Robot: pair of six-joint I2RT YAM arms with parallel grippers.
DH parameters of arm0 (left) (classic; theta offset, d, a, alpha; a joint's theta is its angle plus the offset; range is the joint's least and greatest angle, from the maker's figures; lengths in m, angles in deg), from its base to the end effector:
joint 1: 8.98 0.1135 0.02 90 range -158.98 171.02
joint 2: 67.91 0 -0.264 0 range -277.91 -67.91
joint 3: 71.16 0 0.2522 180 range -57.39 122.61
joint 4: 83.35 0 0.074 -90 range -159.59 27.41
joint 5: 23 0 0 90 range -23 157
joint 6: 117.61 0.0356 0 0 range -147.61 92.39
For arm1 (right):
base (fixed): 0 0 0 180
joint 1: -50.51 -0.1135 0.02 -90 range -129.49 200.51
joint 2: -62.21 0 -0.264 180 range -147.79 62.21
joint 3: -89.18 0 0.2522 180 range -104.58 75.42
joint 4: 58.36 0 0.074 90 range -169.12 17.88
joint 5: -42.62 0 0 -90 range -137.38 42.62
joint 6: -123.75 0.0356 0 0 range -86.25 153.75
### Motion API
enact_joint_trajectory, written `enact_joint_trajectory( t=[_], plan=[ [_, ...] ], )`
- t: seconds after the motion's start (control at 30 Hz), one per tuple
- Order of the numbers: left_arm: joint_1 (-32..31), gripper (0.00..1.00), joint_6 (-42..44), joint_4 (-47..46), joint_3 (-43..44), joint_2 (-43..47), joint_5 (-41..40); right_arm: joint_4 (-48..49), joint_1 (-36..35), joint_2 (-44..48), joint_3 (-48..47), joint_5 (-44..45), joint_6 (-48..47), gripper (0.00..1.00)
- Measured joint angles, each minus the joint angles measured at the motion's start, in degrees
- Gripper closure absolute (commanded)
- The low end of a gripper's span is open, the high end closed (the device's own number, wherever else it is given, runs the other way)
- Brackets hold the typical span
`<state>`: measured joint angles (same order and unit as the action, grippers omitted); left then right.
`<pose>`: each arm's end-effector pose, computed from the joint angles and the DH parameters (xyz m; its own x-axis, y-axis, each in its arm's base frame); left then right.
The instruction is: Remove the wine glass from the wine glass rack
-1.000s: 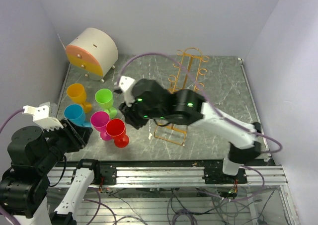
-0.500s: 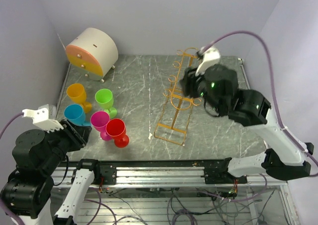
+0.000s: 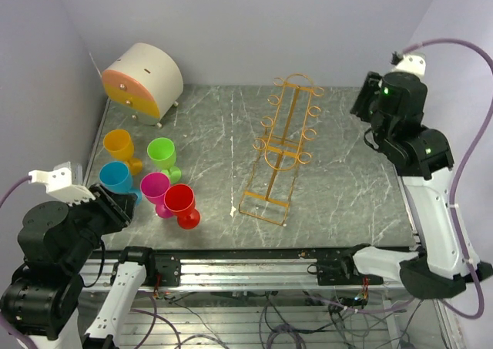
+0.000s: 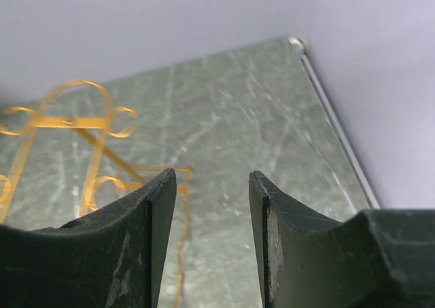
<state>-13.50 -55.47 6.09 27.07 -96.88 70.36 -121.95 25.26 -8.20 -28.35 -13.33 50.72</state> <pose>-0.0189 -0.0006 0.4394 -0.3664 -0.4390 -0.8204 -0.0427 0.8887 -0.4565 0.1915 0.0683 0.5177 -0.2067 0.1699 -0.9635 0.2013 0.9711 0.1281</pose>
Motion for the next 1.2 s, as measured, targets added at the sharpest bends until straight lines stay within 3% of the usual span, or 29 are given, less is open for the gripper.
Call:
enact_joint_trajectory(
  t=[0.17,0.57,0.8,1.07,1.2],
  plan=[
    [0.0,0.58,0.44,-0.52,-1.42,1.18,-1.38,0.26,7.43,9.79,16.2,-2.27,0.9,0.53],
    [0.0,0.54,1.14,-3.21,-11.04,12.46,-8.48,3.61,8.7,28.28,45.79,-13.0,3.91,0.54],
    [0.0,0.52,2.47,-6.29,-18.62,19.74,-12.13,5.16,8.7,34.32,50.25,-22.6,4.9,0.5],
    [0.0,0.52,4.98,-8.94,-24.22,28.7,-14.05,5.38,8.7,38.21,51.49,-25.64,5.6,0.23],
    [0.04,0.53,6.25,-11.28,-26.23,28.65,-14.08,5.35,8.7,38.73,51.93,-25.59,6.19,0.21]
  ],
)
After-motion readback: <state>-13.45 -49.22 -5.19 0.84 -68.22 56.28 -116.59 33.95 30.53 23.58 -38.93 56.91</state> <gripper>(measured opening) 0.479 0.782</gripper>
